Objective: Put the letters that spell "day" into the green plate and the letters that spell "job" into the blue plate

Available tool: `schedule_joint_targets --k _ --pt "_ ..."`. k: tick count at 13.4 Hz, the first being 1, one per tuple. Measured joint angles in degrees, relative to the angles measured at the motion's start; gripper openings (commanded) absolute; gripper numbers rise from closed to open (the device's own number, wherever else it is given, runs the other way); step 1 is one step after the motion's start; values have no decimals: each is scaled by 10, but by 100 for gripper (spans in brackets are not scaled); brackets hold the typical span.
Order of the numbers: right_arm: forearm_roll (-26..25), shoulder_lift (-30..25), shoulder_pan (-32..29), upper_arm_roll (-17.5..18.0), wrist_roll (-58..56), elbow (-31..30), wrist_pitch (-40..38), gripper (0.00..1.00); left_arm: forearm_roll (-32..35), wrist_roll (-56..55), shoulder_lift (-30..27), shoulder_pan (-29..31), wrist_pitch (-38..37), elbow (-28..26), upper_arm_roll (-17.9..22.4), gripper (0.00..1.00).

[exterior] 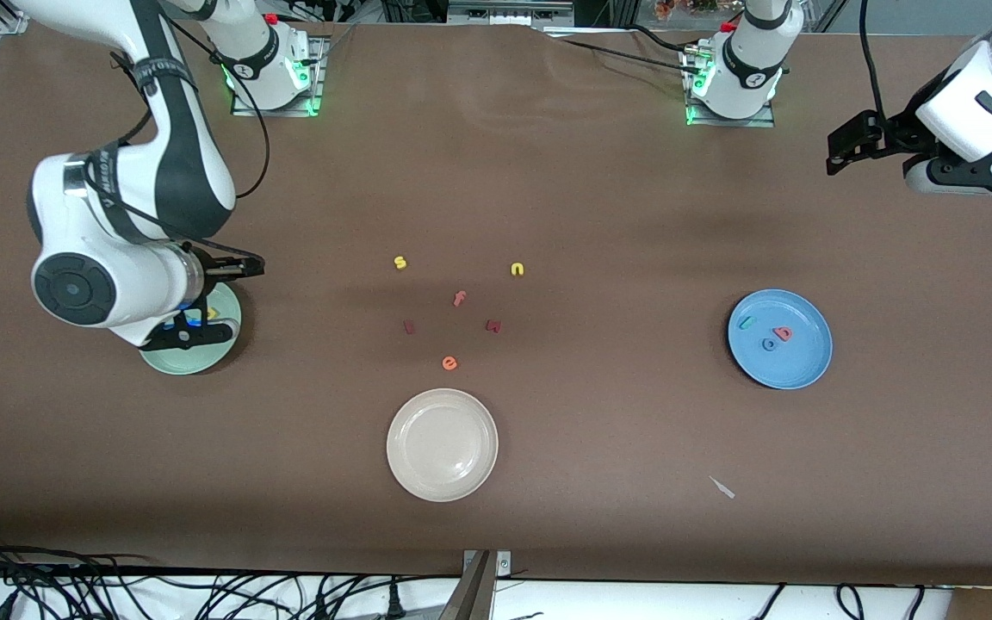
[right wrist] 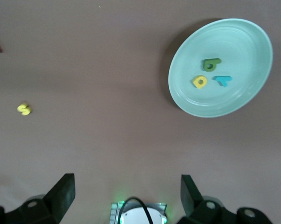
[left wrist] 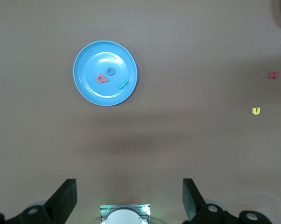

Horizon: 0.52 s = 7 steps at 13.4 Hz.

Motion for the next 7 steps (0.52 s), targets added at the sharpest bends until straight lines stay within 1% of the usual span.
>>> schedule_joint_targets --k 2,3,5,7 --pt "0 -24 -4 1 -4 15 -9 100 0 0 0 0 -1 0 -5 100" --pt "0 -45 -13 8 -12 14 -5 100 0 0 0 0 -1 0 -5 100" --pt "-6 -99 -28 24 -17 8 5 100 0 0 0 1 -1 1 -5 100" --pt "-13 -154 -36 29 -17 -6 12 100 0 0 0 3 -1 1 -3 100"
